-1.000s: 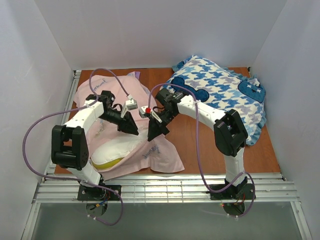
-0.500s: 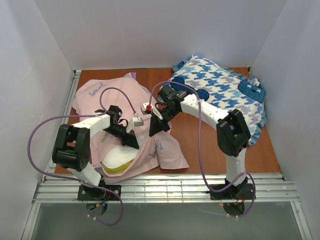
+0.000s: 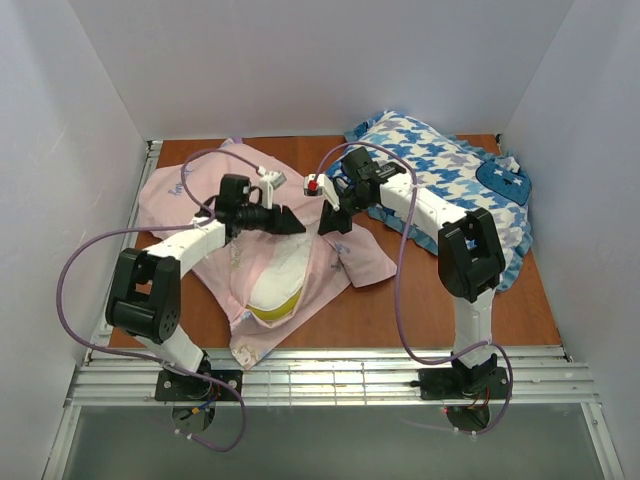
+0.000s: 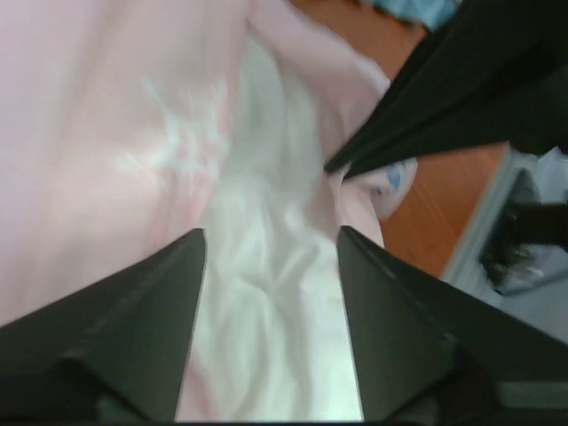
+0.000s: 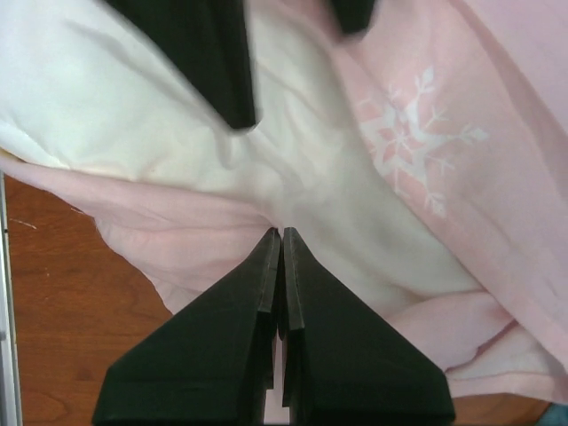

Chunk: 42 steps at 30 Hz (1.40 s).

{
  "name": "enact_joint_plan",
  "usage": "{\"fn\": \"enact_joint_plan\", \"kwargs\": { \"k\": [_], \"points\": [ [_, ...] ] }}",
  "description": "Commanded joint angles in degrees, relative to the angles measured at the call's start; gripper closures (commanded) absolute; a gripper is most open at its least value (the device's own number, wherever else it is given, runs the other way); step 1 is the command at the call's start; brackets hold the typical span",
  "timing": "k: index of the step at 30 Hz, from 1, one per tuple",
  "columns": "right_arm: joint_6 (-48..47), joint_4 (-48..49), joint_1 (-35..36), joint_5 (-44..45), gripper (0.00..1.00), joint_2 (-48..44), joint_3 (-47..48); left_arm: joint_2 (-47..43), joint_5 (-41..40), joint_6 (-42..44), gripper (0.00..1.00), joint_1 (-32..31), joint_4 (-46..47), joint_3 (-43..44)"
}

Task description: Put the pillow into the pillowcase

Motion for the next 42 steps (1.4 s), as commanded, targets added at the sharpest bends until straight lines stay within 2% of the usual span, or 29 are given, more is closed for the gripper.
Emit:
{"fn": "enact_joint_plan", "kwargs": {
  "k": [1, 2, 3, 5, 10, 12, 15, 16, 17, 18, 22, 25, 27, 29, 30, 33, 34, 35, 36, 37, 39, 40, 42],
  "points": [
    [1.22, 2.45, -0.1, 3.73, 0.99, -4.79, -1.35, -7.53, -14.28, 10.91, 0.39, 0.93, -10.24, 10.15],
    [1.3, 2.54, -0.1, 3.9, 0.99, -5.33, -1.89, -7.8, -20.59, 17.56, 0.34, 1.81, -13.92, 12.61],
    [1.74, 2.45, -0.1, 3.82, 0.99, -5.68, -2.33, -7.28, -23.17, 20.93, 0.24, 2.95, -15.18, 13.15],
    [2.35, 2.54, -0.01, 4.17, 0.99, -6.03, -2.77, -5.26, -29.76, 29.01, 0.23, 5.76, -16.24, 14.12],
    [4.11, 2.89, -0.01, 5.4, 0.99, -5.07, -2.07, 7.82, -36.64, 36.87, 0.23, 12.26, -16.59, 16.23],
    [4.73, 2.98, -0.01, 6.71, 0.99, -4.37, -0.76, 11.34, -37.79, 39.15, 0.28, 12.71, -17.56, 16.94],
    [4.99, 3.77, -0.1, 9.52, 0.99, -2.61, 0.83, 15.22, -38.32, 39.6, 0.63, 12.71, -20.02, 15.81],
    [4.99, 4.03, -0.1, 10.31, 0.99, -1.65, 1.18, 15.4, -37.18, 39.25, 0.88, 12.71, -21.24, 15.19],
    [5.34, 4.55, -0.1, 11.89, 0.99, -1.03, 1.53, 14.44, -36.13, 38.81, 0.97, 12.71, -23.43, 14.31],
    [5.43, 6.13, -0.1, 12.51, 0.99, -0.59, 1.62, 13.3, -33.86, 38.72, 1.0, 12.71, -24.76, 12.91],
    [5.96, 10.09, -0.71, 15.41, 0.99, 2.05, 3.64, 1.98, -24.8, 35.75, 1.0, 12.54, -31.78, 0.81],
    [6.84, 12.11, -1.68, 16.12, 0.99, 4.51, 7.66, -8.39, -22.15, 32.32, 1.0, 12.19, -35.66, -6.32],
    [7.1, 12.99, -1.94, 16.3, 0.99, 6.0, 9.52, -16.8, -23.01, 32.92, 1.0, 10.01, -37.6, -9.24],
    [7.19, 13.79, -2.03, 15.34, 0.99, 6.79, 12.51, -21.32, -21.71, 34.23, 1.0, 9.2, -38.82, -10.31],
    [7.71, 13.87, -2.03, 14.29, 0.99, 7.75, 13.56, -23.34, -21.27, 34.24, 0.85, 8.59, -38.92, -9.96],
    [9.12, 14.32, -1.42, 11.3, 0.99, 8.81, 17.61, -23.18, -16.53, 35.82, 0.51, 8.58, -41.73, -5.75],
    [9.65, 13.88, -1.16, 10.94, 0.99, 8.73, 19.36, -23.27, -15.3, 35.91, 0.48, 8.58, -40.95, -4.61],
    [10.44, 13.09, -0.72, 11.37, 0.9, 8.03, 20.07, -23.53, -13.98, 35.65, 0.44, 8.58, -39.9, -3.12],
    [11.14, 12.48, -0.71, 11.55, 0.8, 7.33, 20.51, -23.71, -12.49, 35.56, 0.43, 8.58, -38.93, -1.97],
    [13.67, 11.95, -0.71, 12.42, 0.6, 6.11, 20.26, -22.93, -11.52, 35.38, 0.39, 8.58, -37.36, -0.91],
    [16.23, 11.77, -1.32, 14.61, 0.54, 0.93, 16.58, -21.08, -8.28, 33.37, 0.38, 8.49, -35.94, 3.13],
    [19.38, 11.77, -1.76, 17.59, 0.51, -1.01, 14.91, -18.29, -7.65, 32.67, 0.34, 8.15, -35.24, 4.36],
    [21.6, 11.15, -3.34, 20.59, 0.54, -6.02, 9.55, -15.99, -8.07, 30.13, 0.32, 6.05, -33.22, 6.82]
  ]
}}
